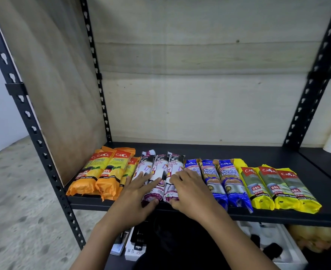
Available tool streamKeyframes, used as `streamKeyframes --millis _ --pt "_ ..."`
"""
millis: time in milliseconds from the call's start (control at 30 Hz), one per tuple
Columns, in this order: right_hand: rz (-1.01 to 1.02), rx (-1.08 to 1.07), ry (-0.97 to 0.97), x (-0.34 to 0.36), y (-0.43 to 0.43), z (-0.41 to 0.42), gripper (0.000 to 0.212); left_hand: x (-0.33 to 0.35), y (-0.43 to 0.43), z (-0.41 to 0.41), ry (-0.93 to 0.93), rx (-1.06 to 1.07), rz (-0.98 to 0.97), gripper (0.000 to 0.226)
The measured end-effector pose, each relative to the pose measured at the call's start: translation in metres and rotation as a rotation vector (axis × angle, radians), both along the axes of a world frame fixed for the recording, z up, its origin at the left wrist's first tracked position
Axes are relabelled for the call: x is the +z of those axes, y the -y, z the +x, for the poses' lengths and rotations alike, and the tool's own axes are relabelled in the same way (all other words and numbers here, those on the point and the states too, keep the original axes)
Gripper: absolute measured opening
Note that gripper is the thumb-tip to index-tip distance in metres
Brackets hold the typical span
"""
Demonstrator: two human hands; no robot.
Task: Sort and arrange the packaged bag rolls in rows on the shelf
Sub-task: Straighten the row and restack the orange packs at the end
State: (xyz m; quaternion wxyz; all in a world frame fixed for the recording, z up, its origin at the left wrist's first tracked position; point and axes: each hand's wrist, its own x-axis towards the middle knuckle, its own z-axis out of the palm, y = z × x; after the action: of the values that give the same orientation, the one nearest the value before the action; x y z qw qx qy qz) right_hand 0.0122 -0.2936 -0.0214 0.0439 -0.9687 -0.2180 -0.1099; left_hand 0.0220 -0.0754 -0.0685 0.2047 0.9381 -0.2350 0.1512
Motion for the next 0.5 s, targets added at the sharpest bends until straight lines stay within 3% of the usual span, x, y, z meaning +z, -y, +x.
streamKeyframes --millis 200,500 --pt "0.011 -0.001 -0.035 -0.002 -0.001 0.001 0.061 0.006 0.002 0.001 0.035 -0.006 0.165 0.076" --pt "0.060 0.012 -0.146 0.006 0.012 -0.001 0.069 -0.002 0.000 0.004 0.116 -0.036 0.183 0.074"
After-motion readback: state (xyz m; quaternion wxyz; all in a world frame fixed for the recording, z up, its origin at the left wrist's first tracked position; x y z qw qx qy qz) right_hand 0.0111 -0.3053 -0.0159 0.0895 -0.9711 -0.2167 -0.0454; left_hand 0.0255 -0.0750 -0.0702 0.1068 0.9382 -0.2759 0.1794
